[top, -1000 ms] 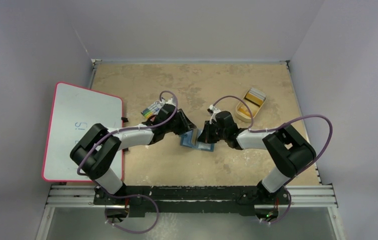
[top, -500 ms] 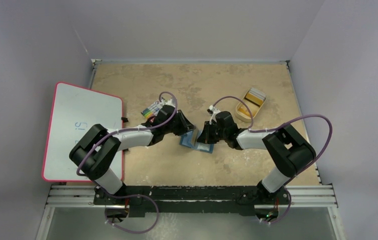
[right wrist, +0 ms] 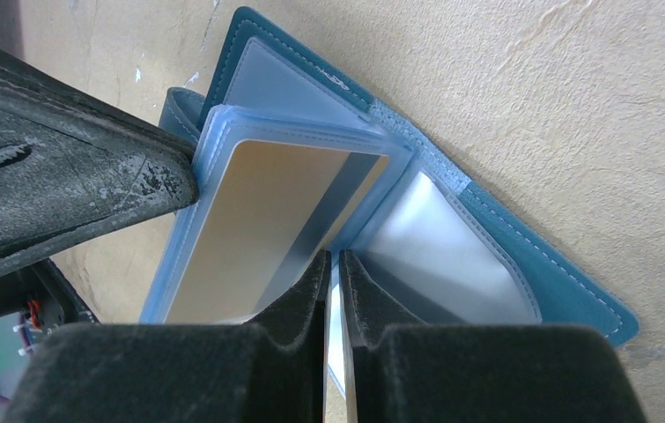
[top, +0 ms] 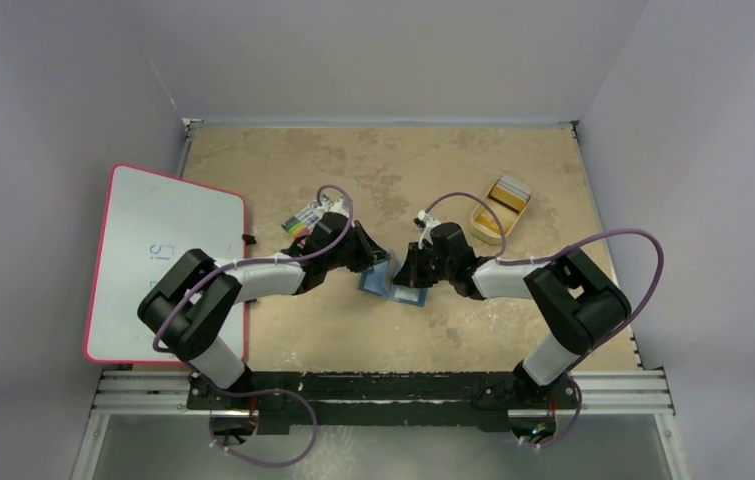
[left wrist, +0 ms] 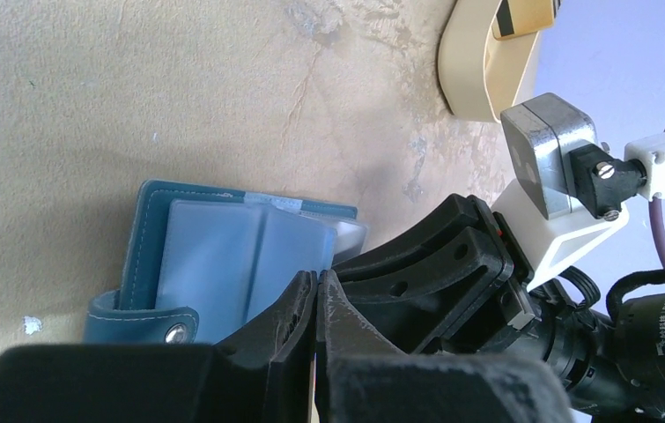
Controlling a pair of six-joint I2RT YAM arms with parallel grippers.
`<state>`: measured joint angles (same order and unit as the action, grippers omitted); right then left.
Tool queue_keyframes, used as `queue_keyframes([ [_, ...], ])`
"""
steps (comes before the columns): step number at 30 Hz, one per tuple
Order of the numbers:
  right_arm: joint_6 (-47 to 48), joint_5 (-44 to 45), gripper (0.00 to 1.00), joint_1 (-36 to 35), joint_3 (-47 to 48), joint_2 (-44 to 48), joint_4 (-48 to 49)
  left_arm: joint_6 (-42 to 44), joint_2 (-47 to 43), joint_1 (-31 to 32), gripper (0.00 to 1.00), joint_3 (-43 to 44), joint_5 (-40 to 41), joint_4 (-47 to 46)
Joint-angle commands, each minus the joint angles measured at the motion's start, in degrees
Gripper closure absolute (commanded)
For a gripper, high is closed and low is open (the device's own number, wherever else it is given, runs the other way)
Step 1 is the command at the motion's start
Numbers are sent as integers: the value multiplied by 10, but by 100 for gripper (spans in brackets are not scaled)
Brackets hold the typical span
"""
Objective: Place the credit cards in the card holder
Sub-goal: Turn over the card slot in the card holder.
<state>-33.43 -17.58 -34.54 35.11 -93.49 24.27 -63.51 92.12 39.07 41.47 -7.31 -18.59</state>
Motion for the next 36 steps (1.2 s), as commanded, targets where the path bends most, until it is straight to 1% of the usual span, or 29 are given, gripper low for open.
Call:
queue_keyframes([
  [1, 1, -8, 90, -4, -10, -3, -10, -10, -16, 2, 100, -4, -13, -47],
  [6, 1, -6, 89, -4, -9, 1, -11, -10, -7, 2, 100, -6, -16, -54],
  [10, 1, 3, 80, -3, -3, 14, -20, -3, 3, 3, 100, -3, -11, -49],
  [13, 3, 7, 77, -2, 2, 26, -23, 19, 4, 10, 100, 10, 11, -13],
  [17, 4, 15, 75, -2, 3, 31, -25, 40, 9, 17, 98, 24, 36, 26],
  [20, 3, 14, 75, -1, 2, 25, -24, 41, 16, 17, 97, 21, 36, 24],
  [29, 2, 27, 73, 0, -1, 32, -22, 49, 19, 21, 85, 29, 45, 40],
  [36, 1, 29, 72, 2, -8, 25, -16, 50, 32, 23, 82, 33, 35, 39],
])
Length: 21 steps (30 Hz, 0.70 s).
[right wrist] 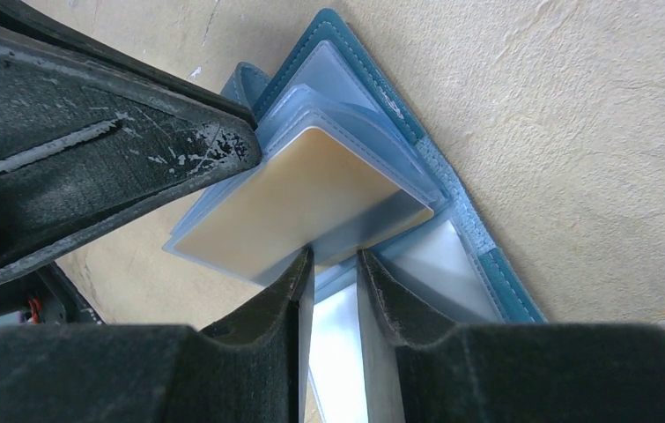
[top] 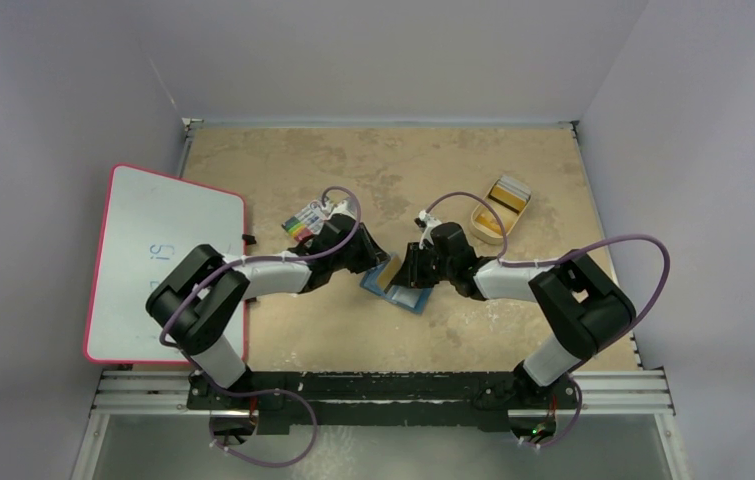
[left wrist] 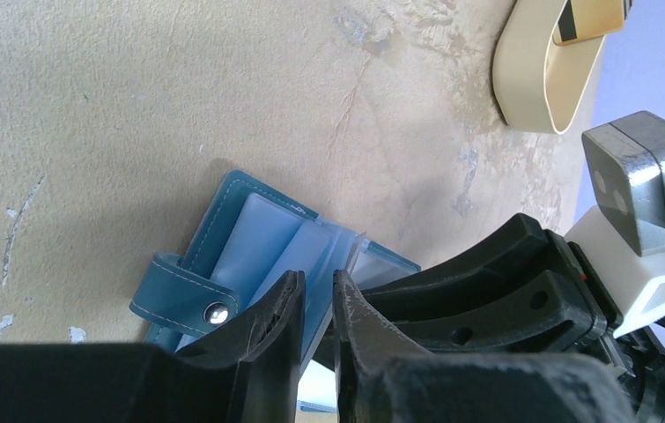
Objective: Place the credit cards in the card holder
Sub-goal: Turn over the card slot in the card holder.
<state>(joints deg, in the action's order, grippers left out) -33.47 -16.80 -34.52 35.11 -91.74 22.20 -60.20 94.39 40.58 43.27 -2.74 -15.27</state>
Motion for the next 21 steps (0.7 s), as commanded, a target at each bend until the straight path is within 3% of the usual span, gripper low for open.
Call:
queue_keyframes([
  [1, 1, 23, 72, 2, -8, 8, 5, 17, 10, 10, 82, 15, -12, 4],
  [18, 3, 28, 70, 2, -7, 32, -8, 19, 22, 11, 76, 28, -19, 20],
  [21, 2, 31, 66, 2, -3, 45, -14, 19, 24, 12, 76, 31, -18, 22],
])
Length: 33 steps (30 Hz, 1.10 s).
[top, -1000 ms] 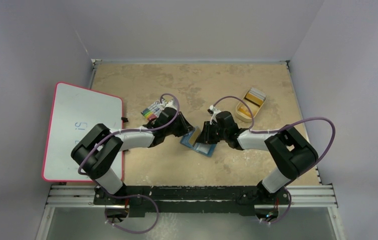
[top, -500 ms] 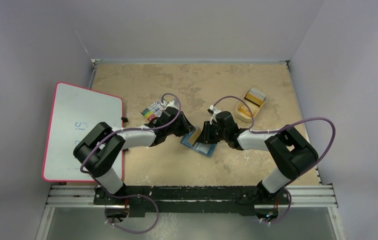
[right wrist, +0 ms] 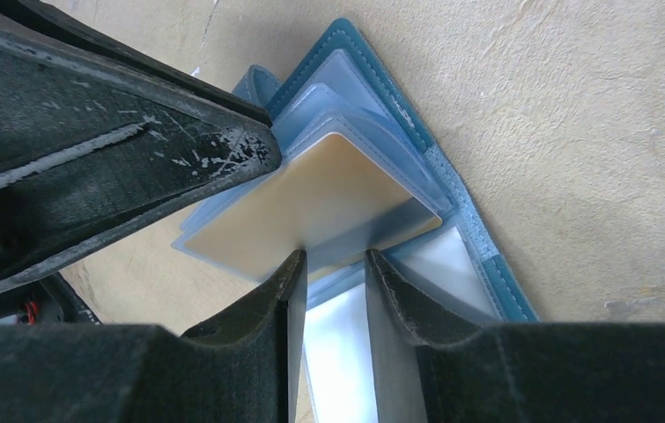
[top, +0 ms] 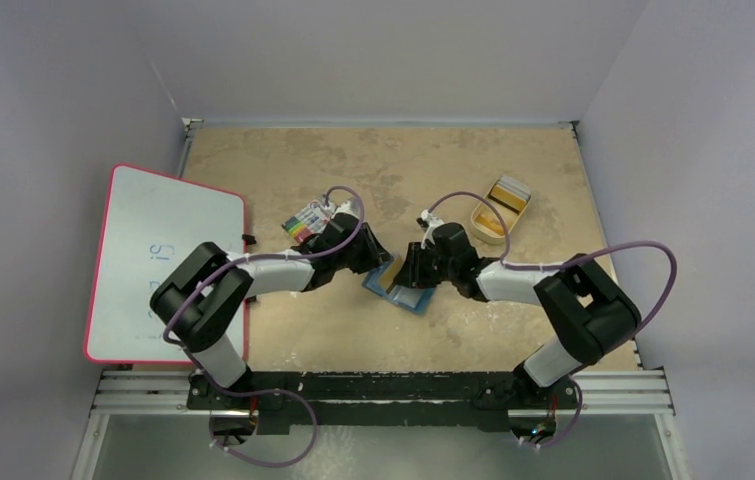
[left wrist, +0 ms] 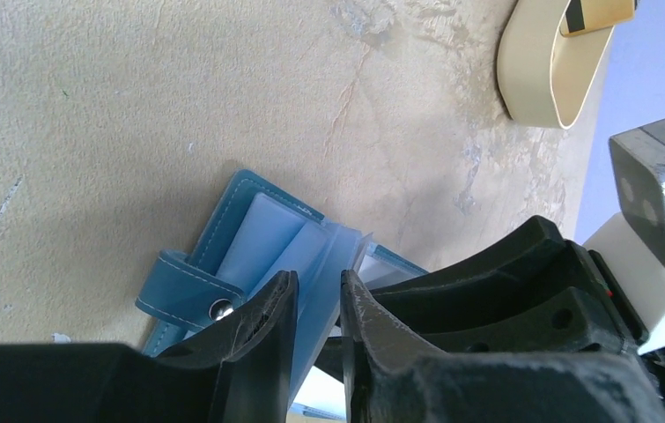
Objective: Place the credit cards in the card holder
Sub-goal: Turn over the card slot in the card holder.
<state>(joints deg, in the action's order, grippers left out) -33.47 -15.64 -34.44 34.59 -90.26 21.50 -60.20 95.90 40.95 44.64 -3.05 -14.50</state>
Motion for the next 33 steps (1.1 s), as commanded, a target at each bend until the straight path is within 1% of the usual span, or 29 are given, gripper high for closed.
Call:
queue_keyframes([
  [1, -1, 21, 64, 2, 4, 33, -9, 18, 9, 8, 76, 17, -14, 15],
  [4, -8, 27, 58, 2, 9, 41, -16, 20, 11, 7, 76, 19, -13, 18],
  [7, -13, 37, 57, 2, 9, 49, -25, 20, 12, 8, 75, 20, -12, 19],
  [17, -17, 63, 56, 8, -9, 78, -45, 23, 28, 14, 74, 31, -22, 18],
  [33, -20, 99, 57, 13, -52, 118, -65, 25, 6, 34, 73, 55, -22, 38],
])
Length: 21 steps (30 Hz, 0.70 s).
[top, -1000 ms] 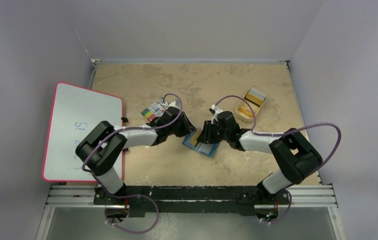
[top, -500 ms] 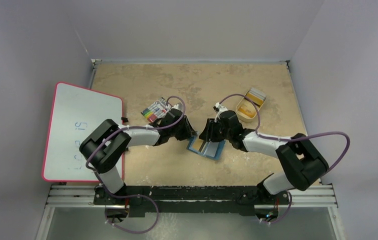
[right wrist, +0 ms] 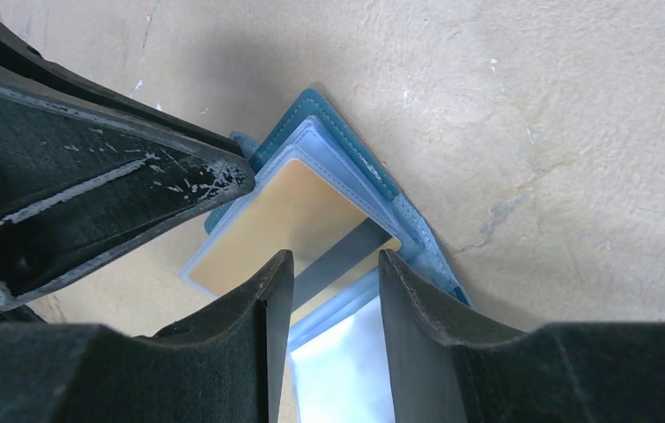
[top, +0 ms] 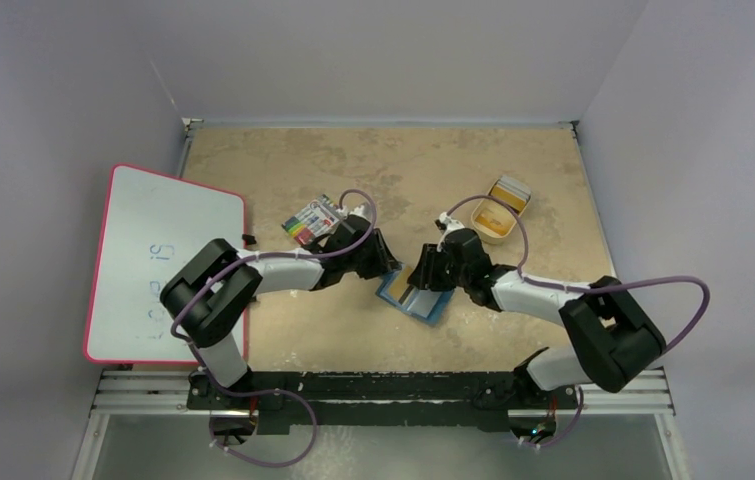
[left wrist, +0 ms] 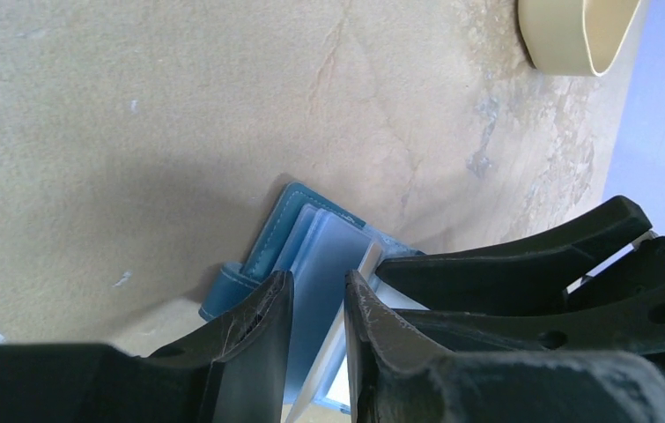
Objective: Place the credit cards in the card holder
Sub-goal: Turn over the card slot in the card holder.
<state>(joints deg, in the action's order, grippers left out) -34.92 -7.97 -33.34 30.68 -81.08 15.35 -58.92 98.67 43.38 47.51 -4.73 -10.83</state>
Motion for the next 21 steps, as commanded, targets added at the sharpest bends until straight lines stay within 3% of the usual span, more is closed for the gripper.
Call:
queue_keyframes([
  [1, -7, 23, 58, 3, -17, 31, -2, 12, -23, 11, 73, 29, -5, 2],
  [21, -11, 25, 61, 4, -47, 57, 17, -5, -42, 50, 72, 48, -9, -1],
])
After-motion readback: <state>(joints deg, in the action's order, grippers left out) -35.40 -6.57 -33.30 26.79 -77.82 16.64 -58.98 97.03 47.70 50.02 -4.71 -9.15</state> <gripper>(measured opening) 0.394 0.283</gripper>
